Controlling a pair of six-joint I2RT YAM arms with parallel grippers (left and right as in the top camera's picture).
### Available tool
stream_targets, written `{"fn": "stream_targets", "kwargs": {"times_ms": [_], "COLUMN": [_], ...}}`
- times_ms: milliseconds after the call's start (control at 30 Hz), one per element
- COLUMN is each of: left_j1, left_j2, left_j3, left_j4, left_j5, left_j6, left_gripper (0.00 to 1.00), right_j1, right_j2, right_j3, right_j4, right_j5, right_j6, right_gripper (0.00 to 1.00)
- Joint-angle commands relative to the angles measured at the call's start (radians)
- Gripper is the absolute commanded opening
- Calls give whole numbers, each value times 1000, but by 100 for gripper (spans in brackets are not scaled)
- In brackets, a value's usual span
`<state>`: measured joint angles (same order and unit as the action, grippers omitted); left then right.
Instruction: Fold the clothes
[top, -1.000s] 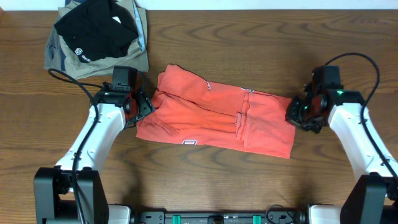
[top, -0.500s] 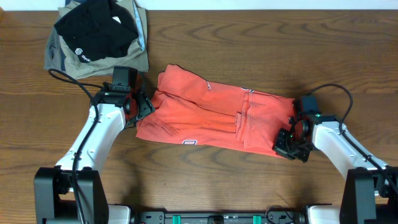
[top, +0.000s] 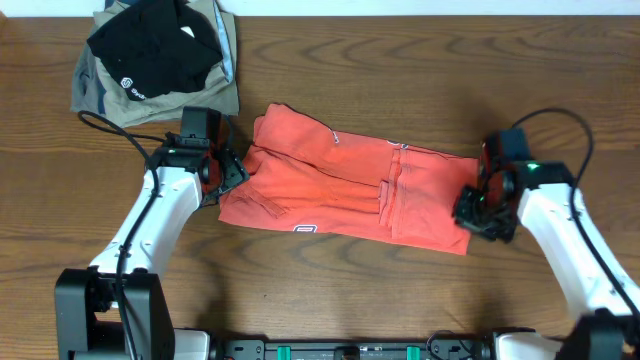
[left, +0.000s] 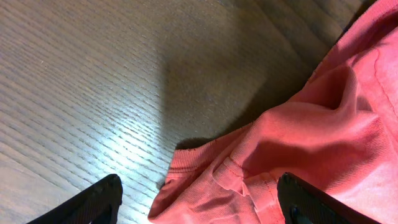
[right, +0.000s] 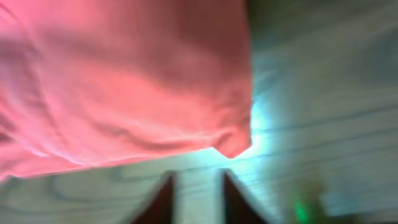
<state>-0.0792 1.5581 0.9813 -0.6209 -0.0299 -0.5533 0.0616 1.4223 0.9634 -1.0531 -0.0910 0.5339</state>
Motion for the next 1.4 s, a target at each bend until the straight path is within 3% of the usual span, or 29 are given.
{"fn": "stream_targets", "kwargs": {"times_ms": [0,67,100,200,233,300,700,1133,1367], "left_j1": [6,6,6,6,6,6,6,6,6], "left_j2": [13,13,13,13,13,13,13,13,13], "left_j3": [-15,-15,-15,-15,-15,-15,-15,-15,-15], "left_j4": [0,0,0,0,0,0,-1,-1,-1], "left_j5": [-5,-5,-5,-5,-5,-5,-5,-5,-5], "left_j6": [-2,-2,-2,-2,-2,-2,-2,-2,-2], "left_gripper": [81,81,81,81,81,81,81,81,81], "right_j1": [-27,-53,-63,-82,-82,-78,10,16,-51], "right_j2": [-39,-43,-43,-32,-26,-8,161,347,360], "right_j3": [66,74,73,70,69,64,-40,-44,-43], "right_j4": [-10,18,30,48,48,50,231,222,186], "right_j5": [136,130,124,100,86,53,-69,10,70], "right_j6": [0,0,0,0,0,0,0,0,0], "right_gripper": [99,99,90,27,13,1,1,1,1]}}
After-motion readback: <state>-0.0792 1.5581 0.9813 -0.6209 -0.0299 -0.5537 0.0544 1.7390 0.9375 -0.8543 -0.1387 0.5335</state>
